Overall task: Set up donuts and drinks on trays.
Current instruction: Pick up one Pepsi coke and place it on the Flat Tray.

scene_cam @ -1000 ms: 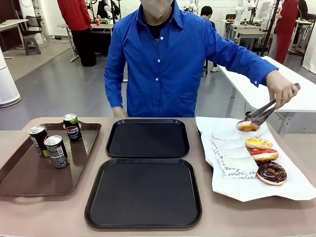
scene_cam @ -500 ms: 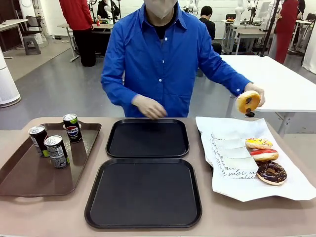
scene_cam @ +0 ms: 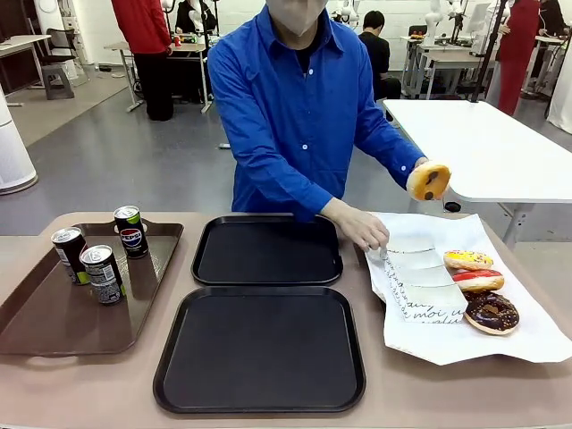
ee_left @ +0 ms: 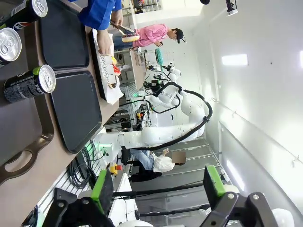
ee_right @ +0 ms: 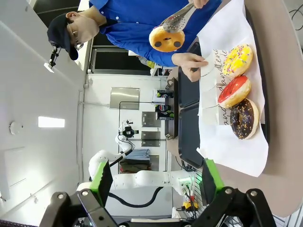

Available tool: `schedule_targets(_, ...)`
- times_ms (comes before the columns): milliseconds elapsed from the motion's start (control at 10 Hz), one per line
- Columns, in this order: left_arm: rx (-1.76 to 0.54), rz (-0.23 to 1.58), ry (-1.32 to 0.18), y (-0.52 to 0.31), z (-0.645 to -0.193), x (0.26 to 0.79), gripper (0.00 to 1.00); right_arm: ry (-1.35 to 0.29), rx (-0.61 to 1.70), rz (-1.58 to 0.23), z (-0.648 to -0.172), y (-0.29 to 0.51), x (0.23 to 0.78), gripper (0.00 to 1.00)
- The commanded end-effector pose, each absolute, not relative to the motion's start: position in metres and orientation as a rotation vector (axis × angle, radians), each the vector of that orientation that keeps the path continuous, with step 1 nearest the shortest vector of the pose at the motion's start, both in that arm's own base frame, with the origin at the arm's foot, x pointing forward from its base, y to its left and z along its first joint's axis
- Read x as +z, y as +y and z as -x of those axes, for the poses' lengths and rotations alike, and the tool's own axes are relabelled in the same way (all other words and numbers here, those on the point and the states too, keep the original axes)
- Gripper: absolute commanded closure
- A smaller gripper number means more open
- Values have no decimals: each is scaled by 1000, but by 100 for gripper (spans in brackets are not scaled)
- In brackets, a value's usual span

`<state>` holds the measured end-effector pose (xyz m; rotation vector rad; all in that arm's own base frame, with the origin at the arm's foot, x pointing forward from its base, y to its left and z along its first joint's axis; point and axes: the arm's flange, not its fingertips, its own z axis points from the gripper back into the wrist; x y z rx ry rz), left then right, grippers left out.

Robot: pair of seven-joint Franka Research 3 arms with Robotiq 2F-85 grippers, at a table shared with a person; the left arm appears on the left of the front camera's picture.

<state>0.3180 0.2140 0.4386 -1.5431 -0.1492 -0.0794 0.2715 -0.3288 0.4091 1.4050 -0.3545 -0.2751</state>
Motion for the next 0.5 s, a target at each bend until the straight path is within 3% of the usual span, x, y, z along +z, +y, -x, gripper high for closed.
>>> schedule_targets(0,-88,1547,-161,213,-315,442,0,-365,-274,-1418,-270,-327,412,0)
schedule_targets(100,-79,1543,-149,214,-318,439,0,-365,-274,-1418,-270,-327,412,0)
schedule_targets(400,-139,1262,-134,178,-315,529,0,-365,-274,-1418,-270,-327,412,0)
